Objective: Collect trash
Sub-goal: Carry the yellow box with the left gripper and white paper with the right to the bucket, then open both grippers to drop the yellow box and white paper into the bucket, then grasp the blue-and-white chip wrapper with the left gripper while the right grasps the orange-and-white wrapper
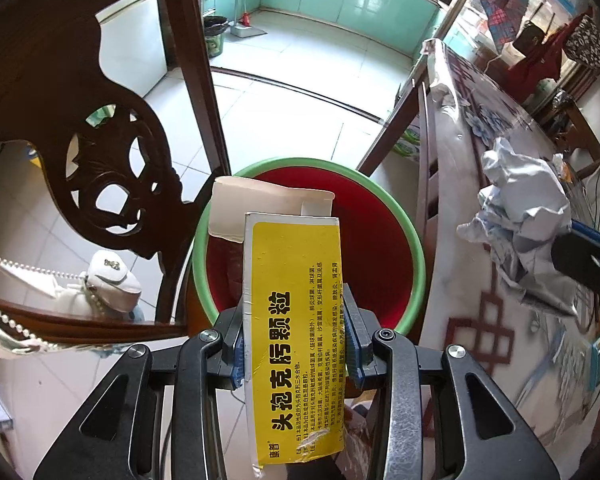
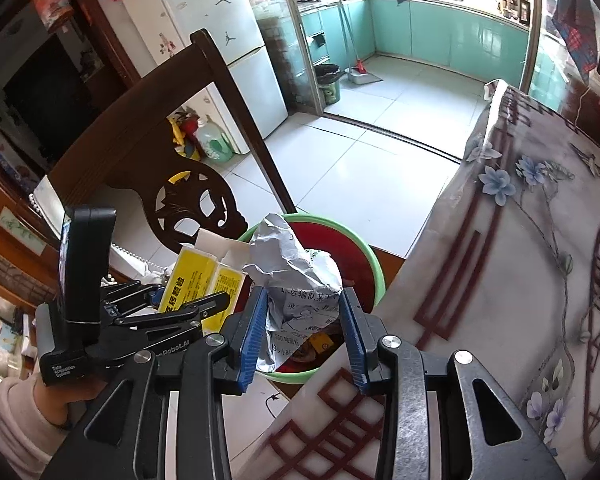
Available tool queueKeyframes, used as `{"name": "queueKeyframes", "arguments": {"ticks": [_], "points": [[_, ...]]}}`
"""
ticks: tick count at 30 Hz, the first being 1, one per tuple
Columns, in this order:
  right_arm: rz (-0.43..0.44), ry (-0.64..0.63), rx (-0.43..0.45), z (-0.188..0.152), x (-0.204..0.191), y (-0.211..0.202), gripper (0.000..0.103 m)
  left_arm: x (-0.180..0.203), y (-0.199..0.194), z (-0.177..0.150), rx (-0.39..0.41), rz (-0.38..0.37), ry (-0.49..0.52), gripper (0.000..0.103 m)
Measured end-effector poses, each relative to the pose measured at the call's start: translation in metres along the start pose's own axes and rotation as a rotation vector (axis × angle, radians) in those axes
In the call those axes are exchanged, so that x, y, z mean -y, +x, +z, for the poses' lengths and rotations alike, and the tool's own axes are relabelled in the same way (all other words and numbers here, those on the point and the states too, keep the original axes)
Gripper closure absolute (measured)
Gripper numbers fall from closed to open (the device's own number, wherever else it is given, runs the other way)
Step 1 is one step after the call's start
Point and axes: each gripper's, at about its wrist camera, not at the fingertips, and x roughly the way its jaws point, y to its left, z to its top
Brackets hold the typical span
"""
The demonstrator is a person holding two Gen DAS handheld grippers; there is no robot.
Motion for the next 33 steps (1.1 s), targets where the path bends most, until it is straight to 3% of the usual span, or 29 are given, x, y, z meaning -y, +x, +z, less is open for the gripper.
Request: {"name": "queueKeyframes", "arguments": {"ticks": [4, 6, 11, 15, 22, 26, 30, 33], "points": [[0.017, -0.008, -0.011, 0.000, -0.002, 0.003, 0.060, -0.002, 0.000, 0.001, 0.011, 0.008, -0.023, 0.050], [0.015, -0.008, -0.007, 0.000, -0.001, 0.002, 0.058, 0.000, -0.002, 0.001, 0.020, 0.007, -0.026, 0.047], [0.005, 0.010, 0.020, -0.003, 0.010, -0.009, 0.056, 0.011, -0.007, 0.001, 0.029, 0.014, 0.004, 0.047], [-0.059, 0.043, 0.047, -0.008, 0.042, -0.028, 0.056, 0.030, -0.013, 0.002, 0.048, 0.010, 0.069, 0.046], [-0.309, 0.235, 0.138, -0.021, 0.183, -0.104, 0.055, 0.093, -0.011, 0.006, 0.051, -0.052, 0.197, 0.042], [-0.460, 0.285, 0.201, -0.021, 0.272, -0.154, 0.048, 0.144, -0.007, 0.009, 0.056, -0.085, 0.259, 0.041], [-0.525, 0.301, 0.231, -0.014, 0.353, -0.183, 0.047, 0.190, -0.005, 0.008, 0.055, -0.099, 0.277, 0.041], [-0.526, 0.302, 0.226, -0.004, 0.414, -0.187, 0.046, 0.227, -0.004, 0.005, 0.053, -0.108, 0.277, 0.040]]}}
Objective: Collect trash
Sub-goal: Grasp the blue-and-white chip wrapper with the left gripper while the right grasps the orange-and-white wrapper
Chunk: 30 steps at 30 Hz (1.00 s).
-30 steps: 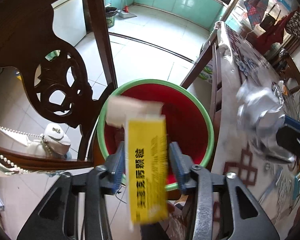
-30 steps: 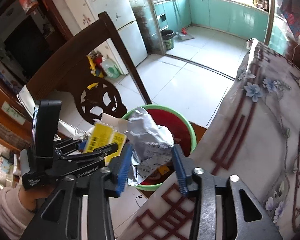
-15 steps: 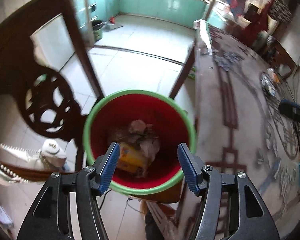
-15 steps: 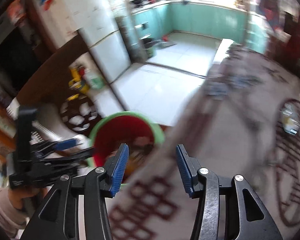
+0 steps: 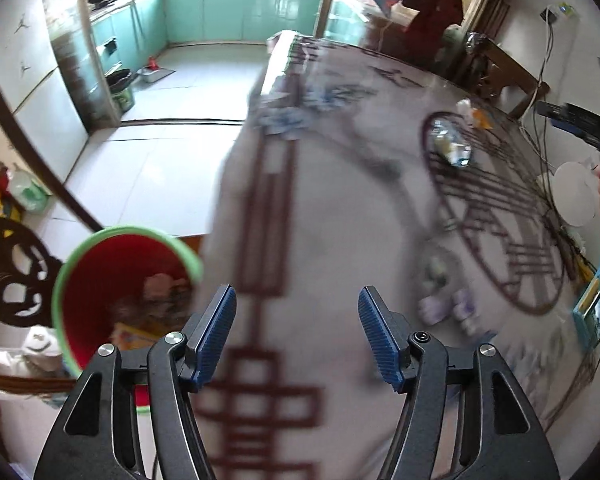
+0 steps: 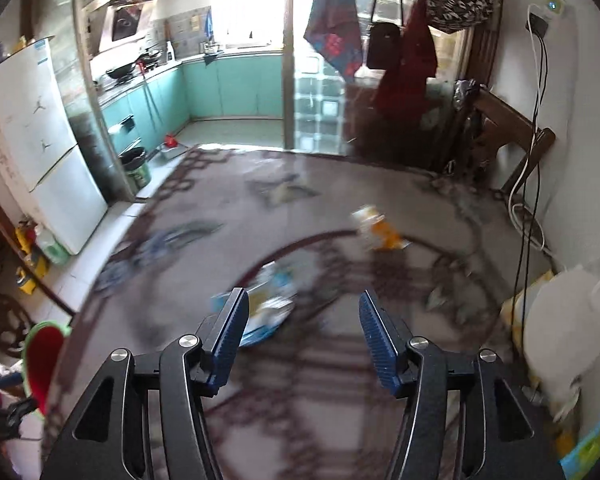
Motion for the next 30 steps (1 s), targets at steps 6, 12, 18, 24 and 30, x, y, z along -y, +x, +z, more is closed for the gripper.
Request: {"name": "queueKeyframes", "arguments": {"ticks": [6, 12, 18, 24, 30], "points": [[0.003, -0.021, -0.095, 0.033, 0.075, 0.096, 0.046, 0.063, 0.010, 0.018, 0.005, -0.019, -0.008, 0.037], [0.090, 0.054, -0.177, 0.058, 0.108, 0.186, 0.046, 0.114, 0.024, 0.048, 0.022, -0.015, 0.022, 0.027], [0.130, 0.089, -0.240, 0.065, 0.120, 0.248, 0.053, 0.156, 0.057, 0.092, 0.038, -0.031, 0.060, 0.024], [0.204, 0.106, -0.160, 0.049, 0.125, 0.242, 0.076, 0.186, 0.118, 0.136, 0.028, -0.056, 0.110, 0.024], [0.254, 0.191, -0.105, 0.025, 0.136, 0.209, 0.077, 0.206, 0.164, 0.152, -0.020, -0.076, 0.107, 0.024]]}}
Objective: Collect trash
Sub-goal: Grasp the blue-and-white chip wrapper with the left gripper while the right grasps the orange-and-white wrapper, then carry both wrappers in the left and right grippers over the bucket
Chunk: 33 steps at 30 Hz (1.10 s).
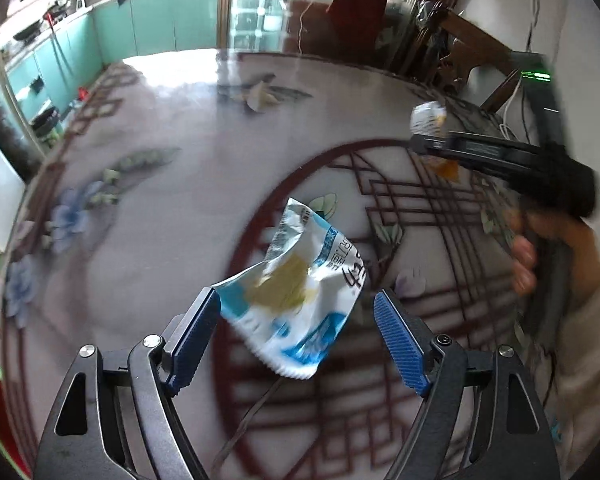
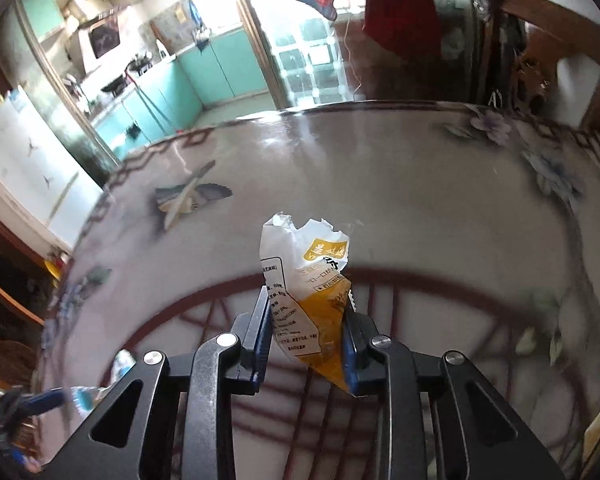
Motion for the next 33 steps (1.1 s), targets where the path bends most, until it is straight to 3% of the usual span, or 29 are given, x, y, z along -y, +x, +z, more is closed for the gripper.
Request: {"name": "queueKeyframes", "arguments": {"ticks": [2, 3, 5, 6, 8, 15, 19, 33], "points": [[0.007, 0.013, 0.008, -0.007, -0.001, -0.010, 0.077, 0.004, 0.012, 0.002, -0.019, 0.017, 0.008, 0.035], [0.007, 0.013, 0.008, -0.011, -0.001, -0.014, 0.076, 0.006, 0.016, 0.002, -0.031, 0.024, 0.015, 0.054], [0.005, 0.003, 0.011, -0.019, -0.004, -0.024, 0.076, 0.012, 0.018, 0.003, -0.027, 0.033, 0.047, 0.071], [0.002, -0.004, 0.014, -0.022, -0.006, -0.029, 0.076, 0.015, 0.017, 0.002, -0.029, 0.021, 0.060, 0.088], [-0.001, -0.009, 0.016, -0.029, -0.012, -0.041, 0.076, 0.020, 0.009, 0.001, -0.011, 0.025, 0.089, 0.093], [-0.002, -0.056, 0.005, -0.062, -0.061, -0.097, 0.076, 0.013, -0.054, -0.018, 0.049, 0.023, 0.096, 0.095], [-0.017, -0.138, 0.006, -0.087, -0.105, -0.130, 0.076, -0.003, -0.100, -0.049, 0.059, 0.035, 0.075, 0.095], [-0.040, -0.289, 0.022, -0.174, -0.248, -0.199, 0.076, -0.083, -0.181, -0.135, 0.113, 0.060, -0.017, 0.095]]}}
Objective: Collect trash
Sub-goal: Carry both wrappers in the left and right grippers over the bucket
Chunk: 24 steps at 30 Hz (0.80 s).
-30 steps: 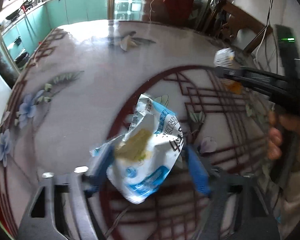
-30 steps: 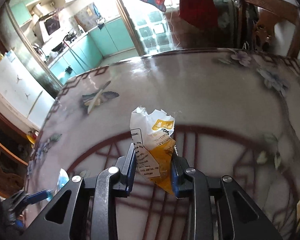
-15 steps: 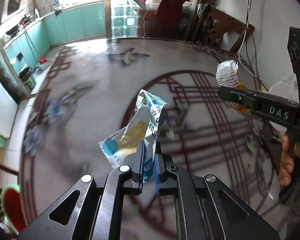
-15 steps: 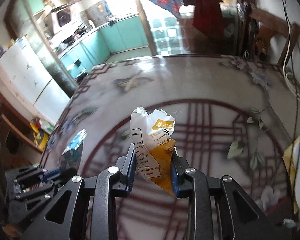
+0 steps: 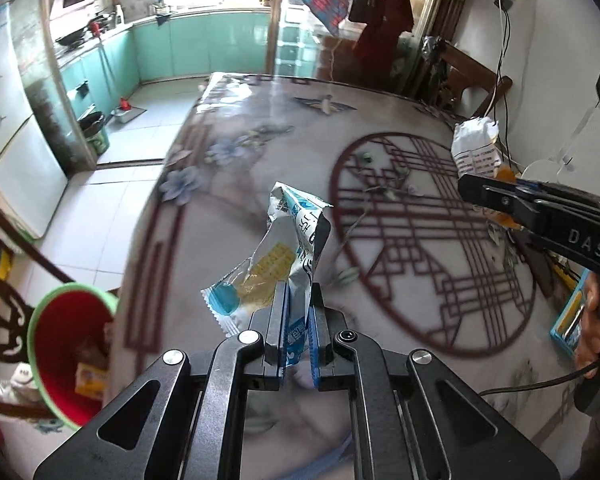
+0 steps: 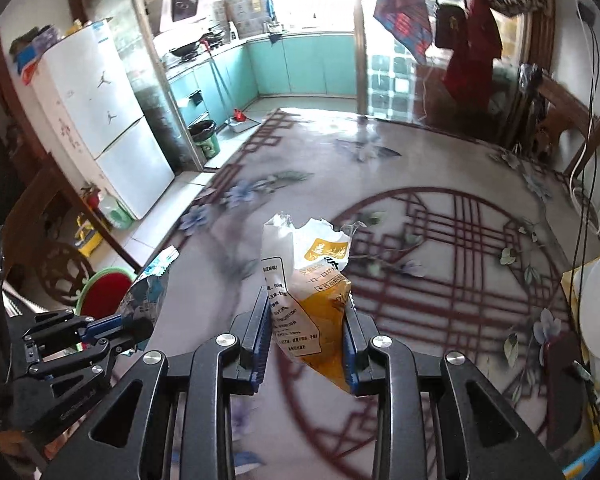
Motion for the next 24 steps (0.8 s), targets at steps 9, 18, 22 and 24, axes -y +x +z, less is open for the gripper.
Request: {"name": "queueKeyframes", "arguments": {"ticks": [9, 18, 22, 24], "points": [[-0.018, -0.012, -0.013, -0.007, -0.074, -0.011, 0.076, -0.062, -0.028, -0.028, 0.010, -0.006, -0.030, 0.095], [0.117, -0.095, -0.065, -0.007, -0.184, 0.016, 0.076, -0.167, -0.041, -0.062, -0.027, 0.124, -0.173, 0.095], [0.195, -0.158, -0.104, -0.009, -0.248, 0.043, 0.076, -0.214, -0.044, -0.078, -0.047, 0.198, -0.227, 0.095], [0.222, -0.179, -0.123, -0.012, -0.273, 0.057, 0.076, -0.232, -0.042, -0.085, -0.053, 0.218, -0.247, 0.095]]}}
